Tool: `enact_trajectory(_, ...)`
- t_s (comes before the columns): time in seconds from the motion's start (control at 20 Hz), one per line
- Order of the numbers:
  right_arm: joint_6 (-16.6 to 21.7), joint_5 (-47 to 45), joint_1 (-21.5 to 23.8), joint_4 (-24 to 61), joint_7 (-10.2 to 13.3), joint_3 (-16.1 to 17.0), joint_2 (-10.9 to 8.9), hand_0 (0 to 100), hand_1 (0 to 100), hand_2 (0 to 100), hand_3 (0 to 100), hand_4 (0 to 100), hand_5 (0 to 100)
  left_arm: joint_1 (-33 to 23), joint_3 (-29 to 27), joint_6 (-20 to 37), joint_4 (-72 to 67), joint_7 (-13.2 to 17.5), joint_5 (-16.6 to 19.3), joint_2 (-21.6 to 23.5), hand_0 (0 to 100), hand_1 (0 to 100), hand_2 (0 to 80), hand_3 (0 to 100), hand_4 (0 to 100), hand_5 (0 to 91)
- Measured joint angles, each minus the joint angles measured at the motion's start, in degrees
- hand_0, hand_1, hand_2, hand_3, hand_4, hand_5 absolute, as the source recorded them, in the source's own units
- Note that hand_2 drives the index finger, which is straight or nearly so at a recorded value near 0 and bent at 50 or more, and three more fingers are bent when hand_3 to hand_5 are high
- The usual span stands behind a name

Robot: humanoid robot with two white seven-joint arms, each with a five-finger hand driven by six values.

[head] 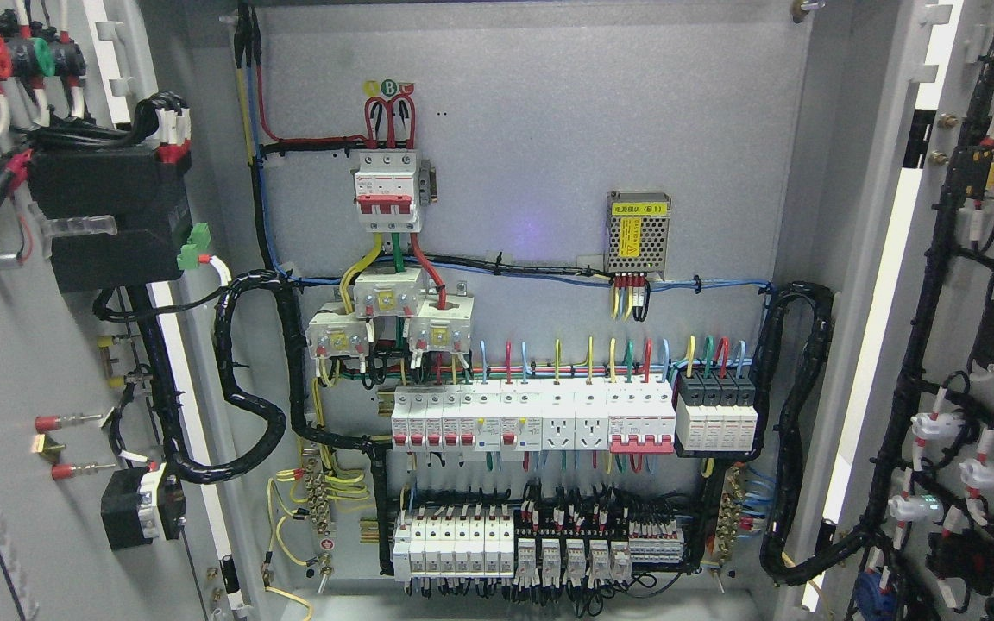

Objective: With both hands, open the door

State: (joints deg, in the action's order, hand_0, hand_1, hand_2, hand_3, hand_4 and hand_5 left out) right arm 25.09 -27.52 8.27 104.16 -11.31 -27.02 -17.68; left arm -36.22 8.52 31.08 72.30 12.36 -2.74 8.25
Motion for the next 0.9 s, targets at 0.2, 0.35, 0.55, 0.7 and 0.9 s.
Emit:
enact_trajectory(0.2,5.05,1.34,4.94,2.35,-0.46,2.82,-2.66,11,0,0,0,0,0,-0.11,0.19,0.96,4.55,-0.05,-1.98,0.72,0,0,0.0,0,3,0.0)
enact_trajectory(0.35,8.62,2.28,8.04,3.74,-0.51,5.08,-4.39,11,0,0,0,0,0,-0.07,0.37,2.48,7.68,-0.05,-2.79,1.05,0,0,0.0,0,3,0.0)
enact_trajectory(0.55,12.64,3.02,11.4,5.17,-0.55,8.73,-6.28,11,0,0,0,0,0,0.38,0.76,3.82,11.29,-0.05,-3.28,1.18,0,0,0.0,0,3,0.0)
enact_trajectory(0.7,14.25,3.3,12.92,6.25,-0.59,11.99,-7.47,11,0,0,0,0,0,0.94,1.22,4.66,13.86,-0.06,-3.41,1.19,0,0,0.0,0,3,0.0)
enact_trajectory(0.9,15.83,3.51,13.98,7.56,-0.62,15.7,-8.68,11,0,0,0,0,0,2.09,1.64,6.96,17.06,-0.06,-3.3,1.19,0,0,0.0,0,3,0.0)
